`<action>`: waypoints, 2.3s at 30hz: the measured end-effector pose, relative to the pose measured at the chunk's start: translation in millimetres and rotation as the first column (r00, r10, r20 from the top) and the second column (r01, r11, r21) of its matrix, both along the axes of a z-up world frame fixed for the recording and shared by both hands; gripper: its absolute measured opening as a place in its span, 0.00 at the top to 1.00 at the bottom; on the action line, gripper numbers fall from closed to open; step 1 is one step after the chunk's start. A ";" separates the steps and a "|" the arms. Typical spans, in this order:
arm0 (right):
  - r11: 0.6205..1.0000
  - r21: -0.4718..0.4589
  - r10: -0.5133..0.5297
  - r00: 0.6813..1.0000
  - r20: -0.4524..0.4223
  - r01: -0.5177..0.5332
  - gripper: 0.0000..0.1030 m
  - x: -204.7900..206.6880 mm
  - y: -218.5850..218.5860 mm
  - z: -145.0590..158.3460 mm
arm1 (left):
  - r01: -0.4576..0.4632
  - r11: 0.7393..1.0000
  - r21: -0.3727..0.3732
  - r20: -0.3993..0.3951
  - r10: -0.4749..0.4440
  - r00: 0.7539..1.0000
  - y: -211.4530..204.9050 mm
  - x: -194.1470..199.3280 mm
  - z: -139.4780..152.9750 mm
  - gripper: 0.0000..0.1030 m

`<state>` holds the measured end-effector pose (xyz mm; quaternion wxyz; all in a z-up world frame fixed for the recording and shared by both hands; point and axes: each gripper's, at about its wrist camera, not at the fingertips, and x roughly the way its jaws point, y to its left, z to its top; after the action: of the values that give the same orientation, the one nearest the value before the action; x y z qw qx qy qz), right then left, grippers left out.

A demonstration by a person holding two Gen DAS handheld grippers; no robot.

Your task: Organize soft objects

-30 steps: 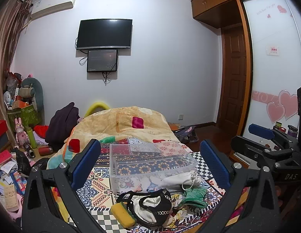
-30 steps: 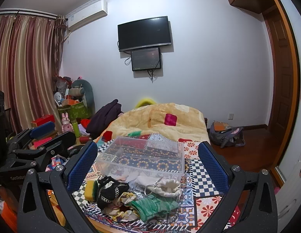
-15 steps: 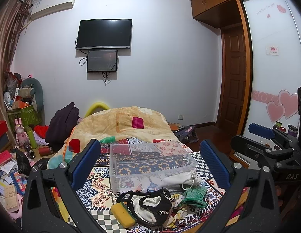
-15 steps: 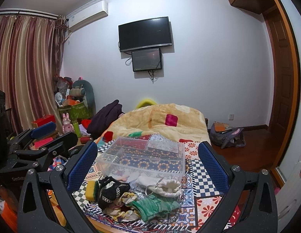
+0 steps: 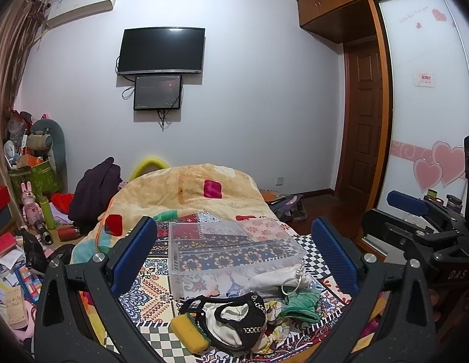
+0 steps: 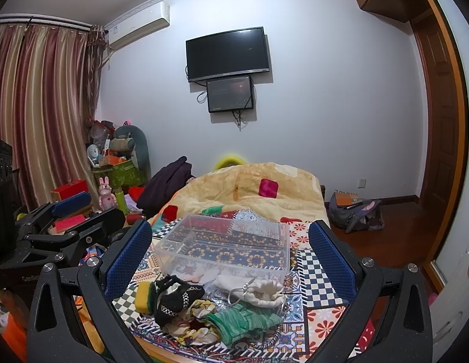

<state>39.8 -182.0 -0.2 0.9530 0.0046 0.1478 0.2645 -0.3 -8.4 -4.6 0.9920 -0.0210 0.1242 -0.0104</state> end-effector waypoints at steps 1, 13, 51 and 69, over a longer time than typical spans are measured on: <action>1.000 0.001 -0.002 1.000 -0.002 0.002 0.00 0.6 -0.6 0.2 | 0.003 1.000 0.000 -0.003 -0.003 1.000 -0.3 0.3 -0.2 0.00; 1.000 0.015 0.009 0.995 -0.096 -0.008 0.09 21.9 -9.9 -9.8 | -0.035 0.999 0.014 -0.084 0.036 0.996 14.6 15.7 -14.3 0.15; 0.987 -0.091 0.078 0.893 -0.443 -0.131 0.85 92.6 18.1 -115.6 | 0.156 0.967 -0.202 -0.461 -0.234 0.856 11.3 89.9 -140.3 0.80; 0.992 -0.025 0.109 0.950 -0.291 -0.121 0.90 76.5 14.7 -62.4 | 0.077 0.982 -0.174 -0.277 -0.124 0.953 42.3 60.8 -61.9 0.83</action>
<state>116.3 -167.4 -62.6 0.9040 0.0143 0.2912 0.3127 60.5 33.9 -66.5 0.9567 -0.0961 0.2664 -0.0677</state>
